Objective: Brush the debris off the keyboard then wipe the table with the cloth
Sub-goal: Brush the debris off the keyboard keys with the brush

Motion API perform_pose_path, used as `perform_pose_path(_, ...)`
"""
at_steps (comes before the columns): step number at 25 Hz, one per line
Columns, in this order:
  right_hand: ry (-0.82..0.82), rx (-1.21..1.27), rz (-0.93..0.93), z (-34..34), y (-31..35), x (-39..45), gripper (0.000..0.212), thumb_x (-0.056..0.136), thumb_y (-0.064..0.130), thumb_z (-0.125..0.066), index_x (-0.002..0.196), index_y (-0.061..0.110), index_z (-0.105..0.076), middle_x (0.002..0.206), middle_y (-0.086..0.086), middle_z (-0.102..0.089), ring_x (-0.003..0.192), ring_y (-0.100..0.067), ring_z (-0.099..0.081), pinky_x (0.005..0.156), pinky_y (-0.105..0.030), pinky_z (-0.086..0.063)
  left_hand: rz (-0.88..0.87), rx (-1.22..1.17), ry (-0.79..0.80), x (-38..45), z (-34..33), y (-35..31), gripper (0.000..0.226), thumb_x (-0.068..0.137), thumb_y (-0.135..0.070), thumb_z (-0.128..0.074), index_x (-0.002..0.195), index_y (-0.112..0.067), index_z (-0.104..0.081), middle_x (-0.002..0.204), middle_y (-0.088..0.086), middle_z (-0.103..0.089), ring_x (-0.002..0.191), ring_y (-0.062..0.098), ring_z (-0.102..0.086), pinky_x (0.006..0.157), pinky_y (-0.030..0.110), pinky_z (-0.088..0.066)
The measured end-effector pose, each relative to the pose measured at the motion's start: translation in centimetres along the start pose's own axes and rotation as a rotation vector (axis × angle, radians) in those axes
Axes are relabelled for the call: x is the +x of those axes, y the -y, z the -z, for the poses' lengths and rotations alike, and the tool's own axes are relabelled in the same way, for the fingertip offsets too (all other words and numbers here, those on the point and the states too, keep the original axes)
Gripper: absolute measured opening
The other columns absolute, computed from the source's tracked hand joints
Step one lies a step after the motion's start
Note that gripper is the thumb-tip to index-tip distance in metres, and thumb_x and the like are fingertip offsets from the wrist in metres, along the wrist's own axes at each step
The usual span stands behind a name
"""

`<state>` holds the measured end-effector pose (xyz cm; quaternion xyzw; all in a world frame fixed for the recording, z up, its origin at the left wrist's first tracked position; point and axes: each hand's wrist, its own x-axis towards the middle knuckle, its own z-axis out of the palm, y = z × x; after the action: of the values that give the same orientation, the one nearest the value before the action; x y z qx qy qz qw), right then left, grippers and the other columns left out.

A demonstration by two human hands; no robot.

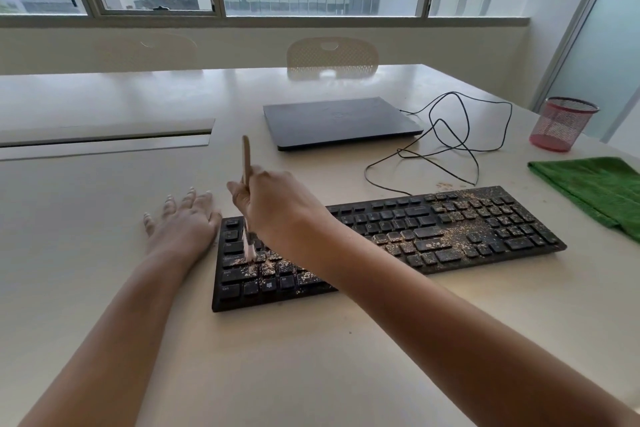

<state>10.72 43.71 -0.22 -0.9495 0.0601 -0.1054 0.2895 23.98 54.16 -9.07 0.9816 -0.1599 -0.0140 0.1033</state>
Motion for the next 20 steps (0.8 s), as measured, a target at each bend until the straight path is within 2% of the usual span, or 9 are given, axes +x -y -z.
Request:
perform_pose_path(2, -0.063, 0.027, 0.023, -0.2, 0.1, -0.2, 0.031, 0.1, 0.033, -0.039, 0.111, 0.007, -0.053, 0.084, -0.009, -0.064, 0.063, -0.019, -0.05, 0.055, -0.027, -0.034, -0.004, 0.005, -0.003, 0.0, 0.0, 0.0, 0.052, 0.1, -0.04, -0.022, 0.149, -0.025, -0.017, 0.159, -0.004, -0.008, 0.146, 0.024, -0.004, 0.115, 0.053, -0.003)
perform_pose_path(5, -0.068, 0.007, 0.06, -0.5, -0.1, -0.7, 0.03, 0.1, 0.033, -0.038, 0.103, 0.008, -0.055, 0.068, 0.001, -0.054, 0.053, -0.017, -0.049, 0.05, -0.027, -0.034, -0.004, 0.007, -0.007, 0.0, -0.1, 0.1, 0.052, 0.1, -0.04, -0.022, 0.149, -0.026, -0.017, 0.159, -0.004, -0.009, 0.146, 0.024, -0.004, 0.115, 0.054, -0.003)
perform_pose_path(7, -0.087, 0.009, 0.077, -0.2, -0.2, -0.9, 0.032, 0.1, 0.033, -0.038, 0.101, 0.008, -0.057, 0.069, 0.0, -0.052, 0.057, -0.018, -0.049, 0.055, -0.027, -0.035, -0.005, 0.006, -0.007, 0.0, -0.1, 0.1, 0.052, 0.1, -0.04, -0.023, 0.149, -0.026, -0.018, 0.159, -0.004, -0.009, 0.146, 0.024, -0.004, 0.115, 0.054, -0.003)
perform_pose_path(11, -0.108, 0.035, 0.111, -0.3, 0.0, -0.9, 0.033, 0.098, 0.035, -0.043, 0.104, 0.006, -0.058, 0.075, -0.006, -0.061, 0.063, -0.022, -0.052, 0.058, -0.028, -0.037, -0.014, 0.002, -0.012, -0.2, 0.1, -0.1, 0.051, 0.1, -0.036, -0.023, 0.148, -0.021, -0.021, 0.158, -0.002, -0.012, 0.146, 0.025, -0.005, 0.115, 0.054, -0.003)
perform_pose_path(13, -0.072, -0.03, 0.124, -0.5, 0.0, -1.0, 0.028, 0.099, 0.035, -0.042, 0.094, 0.01, -0.056, 0.065, 0.0, -0.05, 0.056, -0.02, -0.046, 0.057, -0.027, -0.032, -0.002, -0.004, -0.009, -0.2, 0.1, -0.1, 0.052, 0.099, -0.034, -0.023, 0.149, -0.019, -0.019, 0.158, -0.002, -0.012, 0.146, 0.024, -0.004, 0.115, 0.054, -0.002)
perform_pose_path(15, -0.116, -0.113, 0.144, -0.4, 0.1, -1.1, 0.029, 0.099, 0.035, -0.039, 0.092, 0.012, -0.054, 0.06, 0.003, -0.043, 0.053, -0.019, -0.042, 0.056, -0.026, -0.031, -0.003, -0.006, -0.008, -0.2, 0.1, -0.1, 0.053, 0.1, -0.036, -0.022, 0.15, -0.019, -0.016, 0.158, -0.002, -0.01, 0.146, 0.024, -0.003, 0.116, 0.053, -0.002)
perform_pose_path(17, -0.166, -0.104, 0.178, -0.6, 0.4, -1.2, 0.033, 0.099, 0.036, -0.04, 0.097, 0.008, -0.057, 0.064, 0.0, -0.049, 0.056, -0.02, -0.045, 0.056, -0.026, -0.033, -0.01, -0.007, -0.002, -0.3, 0.2, 0.0, 0.057, 0.098, -0.036, -0.032, 0.15, -0.018, -0.016, 0.159, -0.001, -0.009, 0.146, 0.024, -0.003, 0.116, 0.055, -0.003)
perform_pose_path(19, -0.125, 0.03, 0.198, -1.3, 0.6, -1.4, 0.033, 0.097, 0.035, -0.044, 0.099, 0.005, -0.059, 0.07, -0.007, -0.06, 0.059, -0.022, -0.05, 0.057, -0.027, -0.036, -0.024, 0.035, 0.008, -0.5, 0.3, 0.1, 0.076, 0.087, -0.027, -0.059, 0.149, -0.015, -0.018, 0.158, 0.002, -0.011, 0.146, 0.025, -0.004, 0.115, 0.055, -0.004)
perform_pose_path(20, -0.095, 0.068, 0.191, -1.6, 0.7, -1.4, 0.032, 0.097, 0.033, -0.045, 0.098, 0.005, -0.059, 0.071, -0.01, -0.062, 0.059, -0.023, -0.051, 0.057, -0.027, -0.037, -0.03, 0.046, 0.008, -0.6, 0.3, 0.1, 0.08, 0.083, -0.022, -0.064, 0.149, -0.015, -0.019, 0.157, 0.002, -0.013, 0.146, 0.026, -0.004, 0.115, 0.055, -0.004)
